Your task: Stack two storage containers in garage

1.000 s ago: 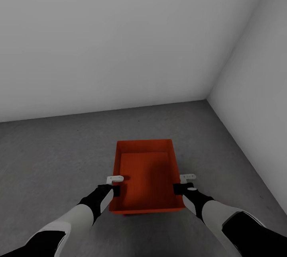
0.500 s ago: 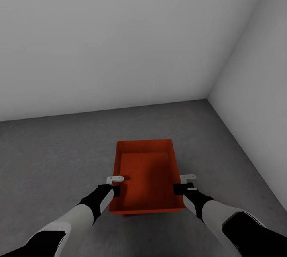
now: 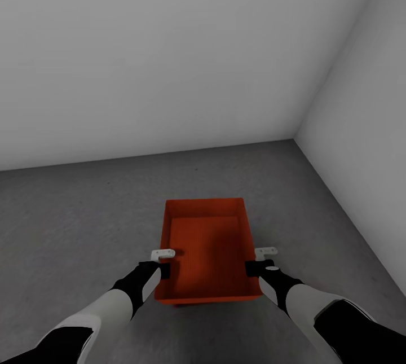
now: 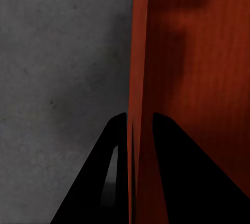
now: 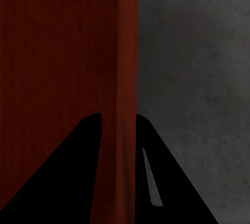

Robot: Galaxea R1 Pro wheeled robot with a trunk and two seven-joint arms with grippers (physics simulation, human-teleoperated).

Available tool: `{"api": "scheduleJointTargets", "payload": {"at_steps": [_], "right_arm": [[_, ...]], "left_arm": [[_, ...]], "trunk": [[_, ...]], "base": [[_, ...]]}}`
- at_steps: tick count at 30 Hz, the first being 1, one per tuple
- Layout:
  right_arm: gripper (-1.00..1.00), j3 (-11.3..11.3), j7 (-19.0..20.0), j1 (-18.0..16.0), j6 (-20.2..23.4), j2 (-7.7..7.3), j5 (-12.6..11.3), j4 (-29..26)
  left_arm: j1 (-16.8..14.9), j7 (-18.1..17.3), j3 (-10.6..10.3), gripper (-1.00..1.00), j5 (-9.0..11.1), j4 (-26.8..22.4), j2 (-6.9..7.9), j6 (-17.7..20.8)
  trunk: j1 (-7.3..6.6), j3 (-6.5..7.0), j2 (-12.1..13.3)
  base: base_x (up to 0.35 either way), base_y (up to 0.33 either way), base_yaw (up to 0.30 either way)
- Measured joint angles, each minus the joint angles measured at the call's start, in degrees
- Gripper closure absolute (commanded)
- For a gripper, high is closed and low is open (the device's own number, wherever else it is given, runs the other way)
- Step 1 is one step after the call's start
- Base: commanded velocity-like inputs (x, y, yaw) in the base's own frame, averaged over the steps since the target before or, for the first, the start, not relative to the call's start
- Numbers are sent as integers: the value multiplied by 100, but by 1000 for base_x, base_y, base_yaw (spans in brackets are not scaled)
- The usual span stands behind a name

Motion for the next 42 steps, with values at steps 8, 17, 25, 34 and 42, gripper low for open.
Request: {"api": "scheduleJointTargets", "payload": {"at_steps": [8, 17, 25, 34, 42], "right_arm": [[100, -4, -1, 0, 0, 0, 2, -1], [100, -5, 1, 3, 2, 0, -1, 1], [100, -2, 0, 0, 0, 0, -1, 0], [100, -4, 0, 0, 0, 0, 0, 0], [100, 1, 0, 1, 0, 0, -1, 1]], "left_arm": [[-2, 2, -2, 100, 1, 0, 0, 1], [-2, 3, -4, 100, 1, 0, 0, 9], [-2, 0, -1, 100, 0, 0, 0, 3], [-3, -2, -1, 100, -2, 0, 1, 4], [1, -2, 2, 100, -3, 0, 0, 0]], "trunk": [[154, -126, -282], [242, -198, -441], [417, -341, -762], [549, -449, -1003], [725, -593, -1324]], "base": [[0, 0, 0], [0, 0, 0], [0, 0, 0], [0, 0, 0], [0, 0, 0]]}}
